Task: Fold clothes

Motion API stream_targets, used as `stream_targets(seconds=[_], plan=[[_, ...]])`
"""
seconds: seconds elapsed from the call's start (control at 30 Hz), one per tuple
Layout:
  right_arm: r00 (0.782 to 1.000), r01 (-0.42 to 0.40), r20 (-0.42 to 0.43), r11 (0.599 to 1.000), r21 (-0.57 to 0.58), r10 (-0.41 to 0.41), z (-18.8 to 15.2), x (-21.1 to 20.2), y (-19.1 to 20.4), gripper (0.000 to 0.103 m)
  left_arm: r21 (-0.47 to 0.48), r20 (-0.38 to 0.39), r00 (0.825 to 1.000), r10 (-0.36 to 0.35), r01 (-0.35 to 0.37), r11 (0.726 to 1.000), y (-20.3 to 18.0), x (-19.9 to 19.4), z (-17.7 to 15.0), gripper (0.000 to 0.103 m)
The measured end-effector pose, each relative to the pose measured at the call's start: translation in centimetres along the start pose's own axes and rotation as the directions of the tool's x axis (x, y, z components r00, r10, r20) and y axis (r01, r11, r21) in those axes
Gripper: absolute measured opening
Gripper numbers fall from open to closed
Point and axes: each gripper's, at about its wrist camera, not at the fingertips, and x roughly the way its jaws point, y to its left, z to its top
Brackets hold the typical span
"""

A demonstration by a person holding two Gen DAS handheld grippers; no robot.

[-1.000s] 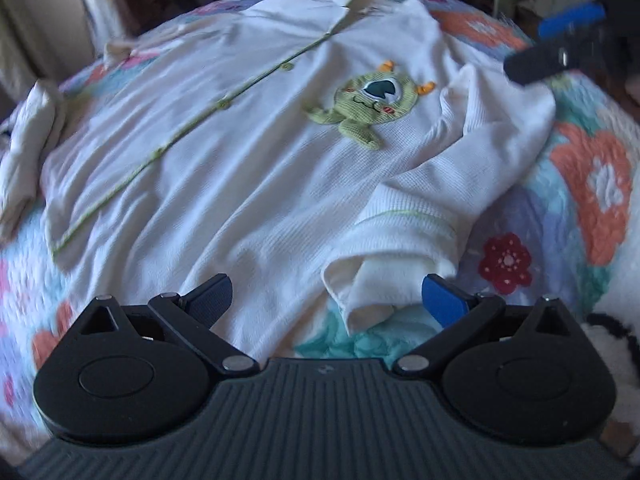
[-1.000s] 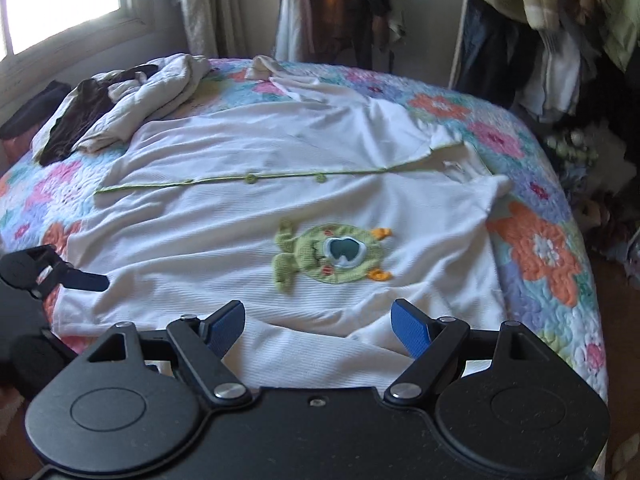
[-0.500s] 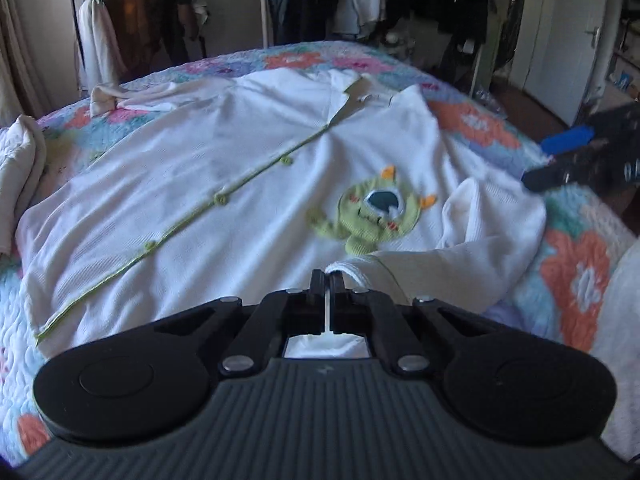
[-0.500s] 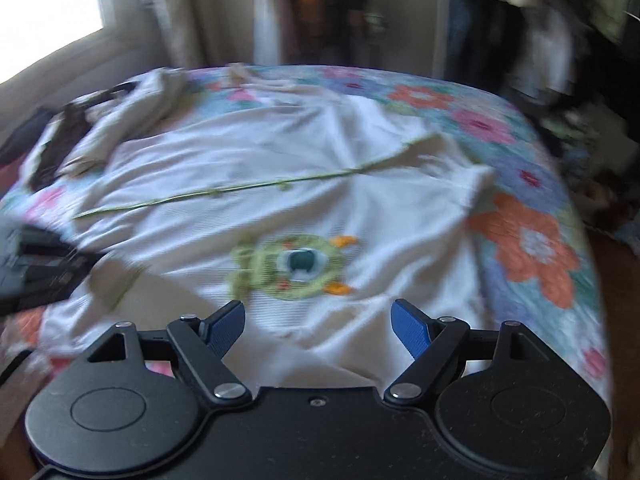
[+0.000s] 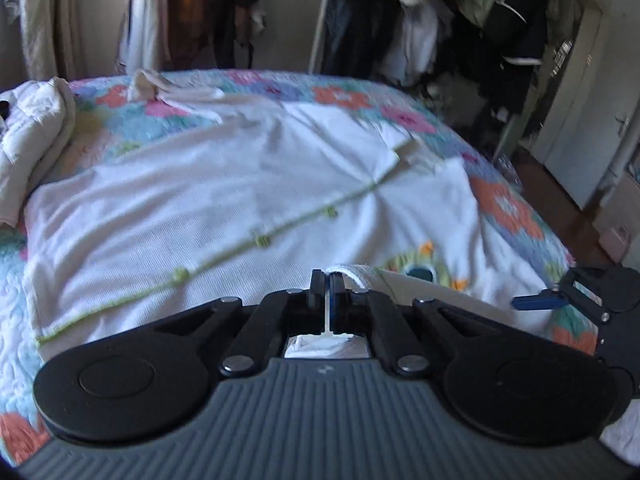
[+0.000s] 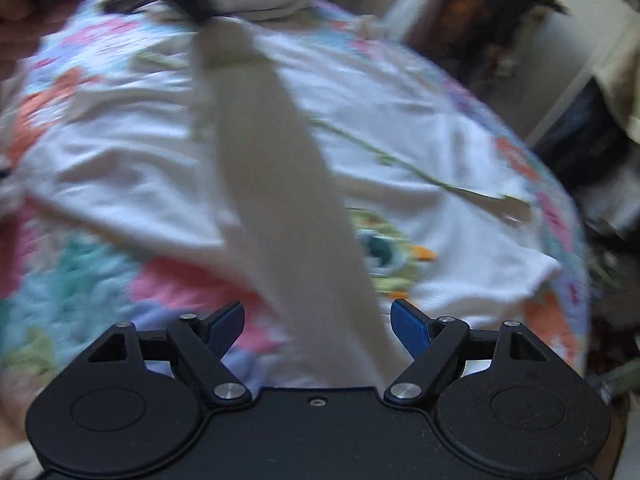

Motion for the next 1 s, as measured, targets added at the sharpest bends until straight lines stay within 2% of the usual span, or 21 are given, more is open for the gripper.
stream_targets(seconds=[0.03, 0.07, 0.1, 0.13, 0.17, 0.23, 0.27, 0.33, 0.37, 0.4, 0.47, 0.53, 0.6, 0.63, 0.7, 0.8, 0.83, 0.9, 0.93, 1.0], plan=[[0.999, 0.032, 0.003, 0.999, 0.029, -0.032, -0.3, 0.2, -0.9, 0.076, -0.007, 0.000, 1.000, 0.000, 0.000, 1.000, 0.1, 0.3, 0.4, 0.002], [0.999, 0.051, -0.004, 0.996, 0.071, -0.051, -0.6, 0.6, -2.0, 0.059, -0.013, -0.004, 1.000, -0.004, 0.004, 1.000, 0.2, 0.7, 0.7, 0.002], [0.999, 0.053, -0.012, 0.989, 0.135, -0.052, -1.0, 0.9, -3.4, 0.046, -0.020, -0.007, 1.000, -0.009, 0.009, 1.000, 0.2, 1.0, 0.9, 0.002], [0.999, 0.050, -0.015, 0.977, 0.206, -0.048, -1.4, 1.2, -4.8, 0.016, -0.019, -0.009, 1.000, -0.008, 0.008, 1.000, 0.1, 1.4, 1.2, 0.002], [1.000, 0.029, 0.001, 0.955, 0.294, -0.031, -1.9, 1.4, -6.4, 0.005, -0.018, -0.010, 1.000, -0.007, 0.007, 1.000, -0.1, 1.7, 1.5, 0.002], [0.997, -0.031, 0.072, 0.883, 0.468, -0.003, -3.2, 1.4, -9.5, 0.005, -0.006, 0.001, 1.000, -0.005, 0.005, 1.000, -0.6, 2.3, 2.5, 0.002], [0.993, -0.079, 0.117, 0.827, 0.556, 0.016, -3.8, 1.4, -11.1, 0.005, 0.001, 0.012, 1.000, -0.001, 0.000, 1.000, -0.9, 2.6, 3.2, 0.002], [0.973, -0.206, 0.220, 0.679, 0.704, 0.067, -5.2, 2.6, -14.1, 0.005, -0.008, 0.024, 0.999, 0.021, -0.021, 1.000, -1.5, 4.0, 3.9, 0.002], [0.968, -0.229, 0.243, 0.629, 0.743, 0.065, -5.9, 3.4, -15.0, 0.005, -0.013, 0.029, 0.999, 0.033, -0.032, 0.999, -1.8, 4.7, 4.2, 0.002], [0.968, -0.224, 0.244, 0.612, 0.758, 0.053, -6.2, 4.0, -15.4, 0.005, -0.019, 0.035, 0.998, 0.044, -0.043, 0.999, -2.0, 5.4, 4.5, 0.002], [0.973, -0.176, 0.232, 0.645, 0.744, -0.002, -6.4, 4.2, -15.1, 0.005, -0.030, 0.046, 0.997, 0.067, -0.065, 0.997, -2.6, 6.9, 5.1, 0.002], [0.974, -0.125, 0.219, 0.671, 0.731, -0.057, -6.4, 4.0, -15.0, 0.005, -0.027, 0.026, 0.997, 0.072, -0.071, 0.997, -2.8, 8.4, 4.8, 0.002], [0.967, -0.121, 0.239, 0.666, 0.736, -0.089, -6.3, 3.6, -15.4, 0.005, -0.011, 0.015, 0.996, 0.091, -0.090, 0.996, -3.0, 9.5, 4.7, 0.002], [0.960, -0.121, 0.259, 0.677, 0.726, -0.106, -6.0, 3.5, -15.6, 0.005, -0.003, 0.013, 0.995, 0.102, -0.102, 0.995, -3.1, 9.9, 4.7, 0.002], [0.947, -0.117, 0.289, 0.694, 0.710, -0.136, -5.1, 3.6, -16.4, 0.005, -0.001, 0.020, 0.993, 0.117, -0.117, 0.993, -3.2, 10.6, 5.8, 0.002], [0.943, -0.113, 0.300, 0.707, 0.699, -0.147, -3.6, 4.9, -18.0, 0.005, -0.001, 0.030, 0.990, 0.138, -0.138, 0.990, -3.2, 11.7, 7.5, 0.002], [0.942, -0.134, 0.307, 0.692, 0.709, -0.133, -3.3, 5.3, -18.7, 0.005, 0.000, 0.034, 0.989, 0.145, -0.146, 0.989, -3.2, 12.0, 8.1, 0.002], [0.941, -0.203, 0.326, 0.615, 0.762, -0.093, -3.3, 6.0, -20.6, 0.007, 0.000, 0.041, 0.986, 0.160, -0.160, 0.987, -3.2, 12.7, 9.2, 0.002], [0.940, -0.199, 0.321, 0.581, 0.789, -0.114, -3.6, 5.9, -21.0, 0.012, -0.002, 0.039, 0.985, 0.167, -0.167, 0.986, -3.0, 13.3, 9.9, 0.002], [0.953, -0.129, 0.260, 0.564, 0.816, -0.159, -4.4, 5.3, -21.1, 0.020, -0.004, 0.029, 0.983, 0.181, -0.180, 0.984, -2.6, 14.6, 11.2, 0.002]])
